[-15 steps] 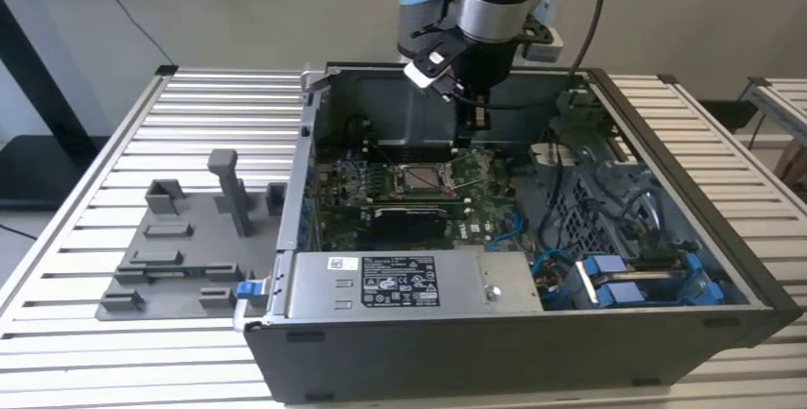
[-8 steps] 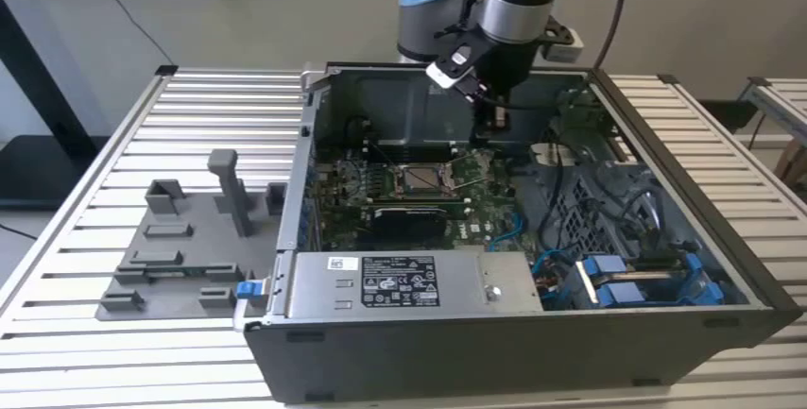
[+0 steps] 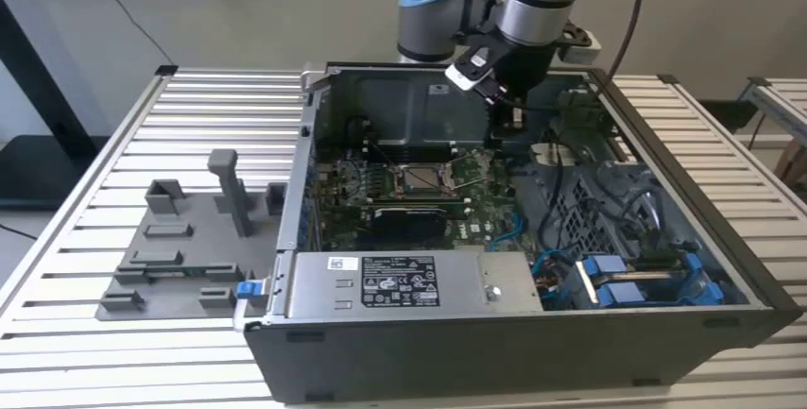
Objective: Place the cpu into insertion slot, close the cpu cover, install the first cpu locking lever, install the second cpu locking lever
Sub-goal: 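Close the cpu cover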
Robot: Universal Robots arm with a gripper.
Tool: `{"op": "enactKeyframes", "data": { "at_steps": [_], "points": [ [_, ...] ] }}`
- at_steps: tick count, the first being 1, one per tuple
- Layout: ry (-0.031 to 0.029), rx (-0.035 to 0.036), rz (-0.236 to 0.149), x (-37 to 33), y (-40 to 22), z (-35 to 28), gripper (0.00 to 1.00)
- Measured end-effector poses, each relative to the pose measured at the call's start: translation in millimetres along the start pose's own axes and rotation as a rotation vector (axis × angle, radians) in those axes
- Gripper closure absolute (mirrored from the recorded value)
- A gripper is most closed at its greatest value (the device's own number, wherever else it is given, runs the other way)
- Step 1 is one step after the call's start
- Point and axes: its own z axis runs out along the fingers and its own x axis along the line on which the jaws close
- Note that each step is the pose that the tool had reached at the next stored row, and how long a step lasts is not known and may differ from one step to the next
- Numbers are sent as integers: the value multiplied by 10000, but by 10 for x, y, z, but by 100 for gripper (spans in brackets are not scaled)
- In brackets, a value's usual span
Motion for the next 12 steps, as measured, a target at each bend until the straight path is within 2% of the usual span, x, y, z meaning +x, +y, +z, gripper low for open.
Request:
{"op": "enactKeyframes", "data": {
  "at_steps": [4,12],
  "points": [
    [8,2,-28,1,63,3,89],
    [14,2,-29,-1,84,15,89]
  ]
}}
